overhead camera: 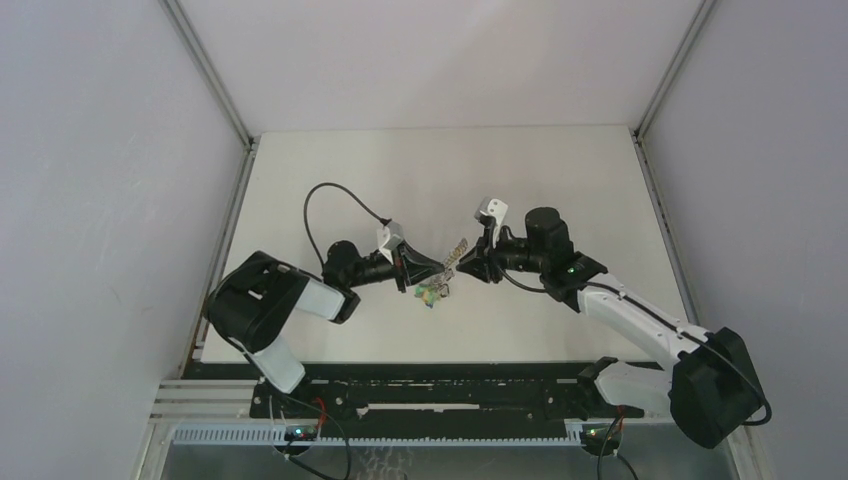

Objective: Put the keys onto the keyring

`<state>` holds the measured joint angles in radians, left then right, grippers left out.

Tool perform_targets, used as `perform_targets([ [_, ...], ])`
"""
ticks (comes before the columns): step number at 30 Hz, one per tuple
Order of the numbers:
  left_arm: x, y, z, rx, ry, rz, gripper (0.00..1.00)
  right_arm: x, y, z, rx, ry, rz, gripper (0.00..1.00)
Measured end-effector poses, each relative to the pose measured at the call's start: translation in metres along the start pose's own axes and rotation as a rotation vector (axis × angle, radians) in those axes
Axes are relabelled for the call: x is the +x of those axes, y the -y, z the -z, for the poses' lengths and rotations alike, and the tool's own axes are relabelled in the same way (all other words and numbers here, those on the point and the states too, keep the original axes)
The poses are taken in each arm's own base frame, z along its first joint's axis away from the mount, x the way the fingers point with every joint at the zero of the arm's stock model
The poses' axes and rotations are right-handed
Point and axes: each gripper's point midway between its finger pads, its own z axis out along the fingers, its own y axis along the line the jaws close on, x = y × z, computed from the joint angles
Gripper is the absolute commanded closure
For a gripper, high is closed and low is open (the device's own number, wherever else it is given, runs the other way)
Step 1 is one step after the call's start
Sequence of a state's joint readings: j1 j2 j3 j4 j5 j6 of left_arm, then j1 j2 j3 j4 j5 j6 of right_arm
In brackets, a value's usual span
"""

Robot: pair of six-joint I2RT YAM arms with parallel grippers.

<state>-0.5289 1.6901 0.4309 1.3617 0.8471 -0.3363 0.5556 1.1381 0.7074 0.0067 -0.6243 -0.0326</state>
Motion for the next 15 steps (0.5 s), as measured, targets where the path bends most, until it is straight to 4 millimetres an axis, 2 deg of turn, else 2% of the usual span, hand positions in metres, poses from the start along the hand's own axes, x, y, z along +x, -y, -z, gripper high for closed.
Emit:
perform_targets([
  [7,-0.007,0.002,0.002,-0.017,0.020,0.008,1.00,0.026,-0.003,-0.019,-0.076,-0.031,-0.101,0.82],
  [15,-0.013,0.004,0.002,-0.015,0.033,0.010,1.00,0.014,-0.003,-0.024,-0.097,0.021,-0.104,0.82],
])
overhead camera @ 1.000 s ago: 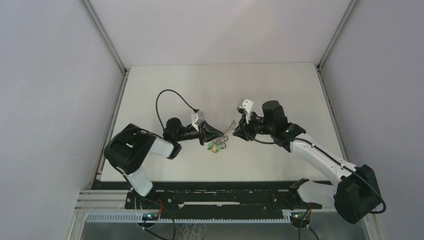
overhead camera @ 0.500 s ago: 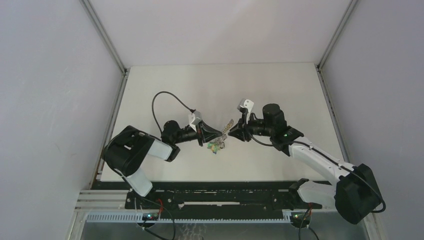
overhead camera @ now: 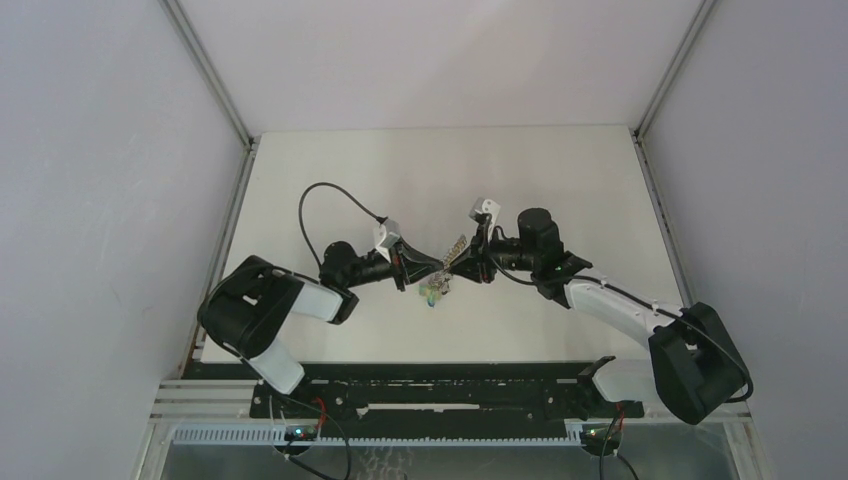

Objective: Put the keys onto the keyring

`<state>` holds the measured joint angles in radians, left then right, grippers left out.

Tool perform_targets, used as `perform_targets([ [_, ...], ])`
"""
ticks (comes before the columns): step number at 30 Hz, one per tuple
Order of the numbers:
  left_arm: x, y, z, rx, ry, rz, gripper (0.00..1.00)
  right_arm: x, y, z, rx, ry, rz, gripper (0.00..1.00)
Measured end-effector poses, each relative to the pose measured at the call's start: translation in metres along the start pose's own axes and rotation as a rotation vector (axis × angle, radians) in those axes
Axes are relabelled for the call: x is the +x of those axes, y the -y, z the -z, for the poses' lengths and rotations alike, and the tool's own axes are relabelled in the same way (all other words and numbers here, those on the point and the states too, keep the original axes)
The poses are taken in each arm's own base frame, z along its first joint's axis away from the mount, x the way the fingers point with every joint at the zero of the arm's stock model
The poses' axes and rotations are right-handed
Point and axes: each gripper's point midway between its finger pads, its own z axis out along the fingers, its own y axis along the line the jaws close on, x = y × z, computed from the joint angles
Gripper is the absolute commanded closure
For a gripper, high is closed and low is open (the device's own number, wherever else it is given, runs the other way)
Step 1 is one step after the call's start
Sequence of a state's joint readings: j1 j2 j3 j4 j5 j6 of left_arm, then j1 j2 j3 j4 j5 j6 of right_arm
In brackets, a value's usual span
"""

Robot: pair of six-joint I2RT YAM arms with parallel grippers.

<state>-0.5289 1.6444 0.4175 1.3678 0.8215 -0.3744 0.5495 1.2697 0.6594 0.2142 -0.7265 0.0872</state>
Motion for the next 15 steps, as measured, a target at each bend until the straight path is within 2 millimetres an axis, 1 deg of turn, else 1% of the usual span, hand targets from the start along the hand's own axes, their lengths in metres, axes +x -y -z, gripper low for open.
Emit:
perform_targets([
  [6,-0.002,0.002,0.000,0.006,0.004,-0.003,1.00,-0.005,0.003,-0.003,-0.010,0.025,-0.014,0.83],
  [12,-0.004,0.004,0.000,0.016,0.005,-0.010,1.00,-0.013,0.006,-0.001,-0.003,0.055,-0.048,0.84],
  [15,-0.005,0.005,0.000,0.020,0.005,-0.012,1.00,-0.013,0.006,0.000,-0.006,0.056,-0.068,0.87],
])
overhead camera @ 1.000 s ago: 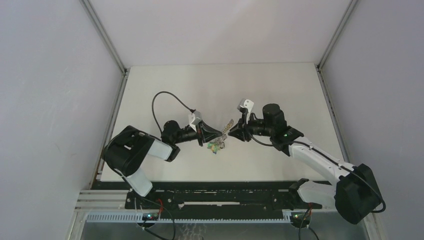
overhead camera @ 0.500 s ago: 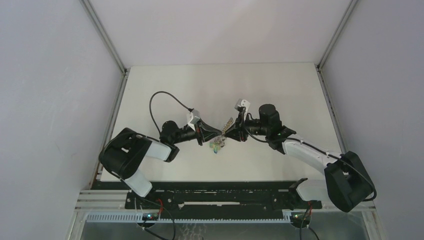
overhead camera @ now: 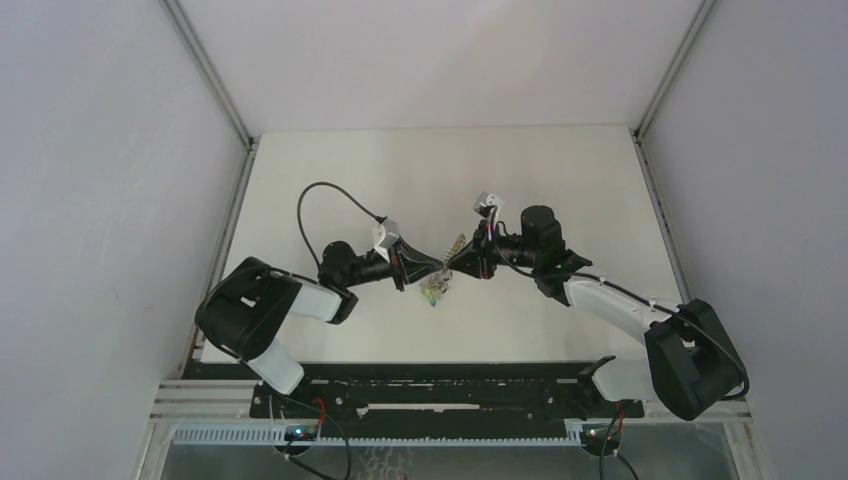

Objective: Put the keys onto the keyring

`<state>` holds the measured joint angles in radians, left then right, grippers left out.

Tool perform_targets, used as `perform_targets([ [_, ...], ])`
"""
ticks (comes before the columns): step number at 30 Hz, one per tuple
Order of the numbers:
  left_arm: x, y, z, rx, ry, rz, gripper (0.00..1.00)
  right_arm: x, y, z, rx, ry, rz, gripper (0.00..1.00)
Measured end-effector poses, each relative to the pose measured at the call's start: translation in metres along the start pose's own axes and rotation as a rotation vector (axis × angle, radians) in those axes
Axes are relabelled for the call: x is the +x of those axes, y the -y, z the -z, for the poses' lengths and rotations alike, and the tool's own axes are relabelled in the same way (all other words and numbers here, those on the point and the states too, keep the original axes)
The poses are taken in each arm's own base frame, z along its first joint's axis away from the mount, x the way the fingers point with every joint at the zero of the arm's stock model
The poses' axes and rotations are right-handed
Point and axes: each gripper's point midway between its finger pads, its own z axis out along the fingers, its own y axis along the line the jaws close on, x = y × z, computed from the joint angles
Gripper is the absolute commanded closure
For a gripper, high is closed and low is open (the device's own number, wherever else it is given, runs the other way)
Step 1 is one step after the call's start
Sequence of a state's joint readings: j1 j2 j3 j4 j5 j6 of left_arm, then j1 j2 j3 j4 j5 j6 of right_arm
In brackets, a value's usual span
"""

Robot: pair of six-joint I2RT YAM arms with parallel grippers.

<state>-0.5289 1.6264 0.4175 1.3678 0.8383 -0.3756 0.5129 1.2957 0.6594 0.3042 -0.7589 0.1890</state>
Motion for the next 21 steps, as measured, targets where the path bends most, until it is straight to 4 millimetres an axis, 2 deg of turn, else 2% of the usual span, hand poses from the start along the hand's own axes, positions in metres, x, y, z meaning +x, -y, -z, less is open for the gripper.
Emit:
perform_targets([
  [7,0.0011,0.0013,-0.0003,0.001,-0.005,0.010,1.00,0.0090,-0.0002,-0.0045,-0.040,-0.023,-0.043,0.88],
  [11,0.0007,-0.0008,-0.0005,-0.016,-0.001,0.029,1.00,0.0099,0.0002,-0.0067,-0.055,-0.022,-0.053,0.83],
  [21,-0.0039,-0.0044,-0.0014,-0.069,0.029,0.089,1.00,0.0040,-0.0014,-0.0097,-0.113,0.005,-0.080,0.82],
])
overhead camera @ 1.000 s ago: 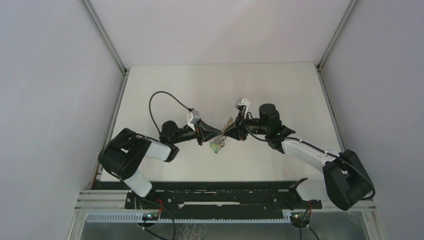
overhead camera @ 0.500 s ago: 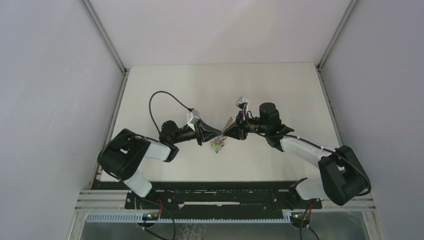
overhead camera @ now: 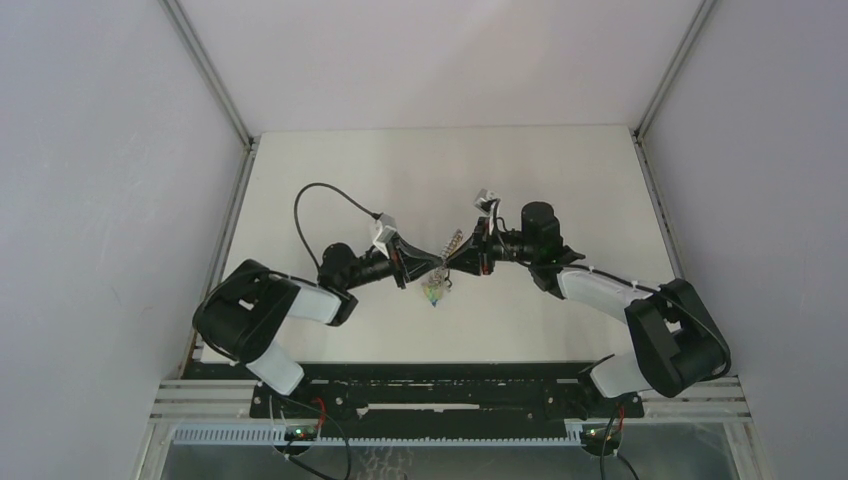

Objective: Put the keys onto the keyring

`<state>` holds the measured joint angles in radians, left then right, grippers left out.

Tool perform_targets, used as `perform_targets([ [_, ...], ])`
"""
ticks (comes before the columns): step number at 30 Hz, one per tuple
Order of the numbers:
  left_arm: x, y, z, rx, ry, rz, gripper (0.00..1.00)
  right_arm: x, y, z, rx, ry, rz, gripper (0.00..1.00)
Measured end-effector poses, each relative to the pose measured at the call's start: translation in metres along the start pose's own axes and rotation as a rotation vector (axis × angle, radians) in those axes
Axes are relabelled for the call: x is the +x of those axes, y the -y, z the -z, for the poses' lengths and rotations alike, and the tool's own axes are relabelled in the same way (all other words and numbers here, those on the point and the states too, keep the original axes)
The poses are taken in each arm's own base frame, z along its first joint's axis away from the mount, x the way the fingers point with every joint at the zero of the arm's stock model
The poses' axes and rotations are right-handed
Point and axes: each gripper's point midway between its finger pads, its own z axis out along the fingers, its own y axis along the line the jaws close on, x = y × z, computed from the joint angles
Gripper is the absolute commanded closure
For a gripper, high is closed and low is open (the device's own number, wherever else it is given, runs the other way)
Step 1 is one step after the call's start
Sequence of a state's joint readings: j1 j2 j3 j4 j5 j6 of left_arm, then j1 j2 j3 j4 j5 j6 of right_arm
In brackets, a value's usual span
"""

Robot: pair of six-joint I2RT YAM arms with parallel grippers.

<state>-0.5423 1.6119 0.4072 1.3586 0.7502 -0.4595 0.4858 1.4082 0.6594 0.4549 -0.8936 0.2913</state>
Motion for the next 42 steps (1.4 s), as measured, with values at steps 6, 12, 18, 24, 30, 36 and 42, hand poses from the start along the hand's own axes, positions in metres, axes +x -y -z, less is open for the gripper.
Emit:
perform_targets([
  [6,-0.009,0.004,0.001,-0.017,0.033,0.026,1.00,-0.008,-0.007,0.002,-0.059,0.023,0.026,0.82],
  [12,-0.017,0.015,0.002,-0.007,0.036,0.023,1.00,-0.013,-0.010,0.010,-0.073,0.030,0.051,0.83],
  [18,-0.023,0.022,0.004,-0.013,0.025,0.009,1.00,-0.034,-0.024,0.028,-0.024,0.074,0.198,0.81],
  [24,-0.016,0.020,0.008,-0.056,-0.018,0.051,1.00,-0.036,-0.026,0.038,0.015,0.065,0.332,0.67],
  [30,-0.004,0.019,0.018,-0.095,-0.099,0.051,1.00,-0.025,-0.021,0.044,0.029,-0.008,0.493,0.57],
  [36,0.015,0.016,0.027,-0.129,-0.202,0.053,1.00,-0.031,-0.023,0.036,-0.021,-0.094,0.660,0.54],
  [42,0.015,0.014,0.026,-0.130,-0.252,0.044,1.00,-0.029,-0.026,0.016,-0.102,-0.204,0.778,0.53],
])
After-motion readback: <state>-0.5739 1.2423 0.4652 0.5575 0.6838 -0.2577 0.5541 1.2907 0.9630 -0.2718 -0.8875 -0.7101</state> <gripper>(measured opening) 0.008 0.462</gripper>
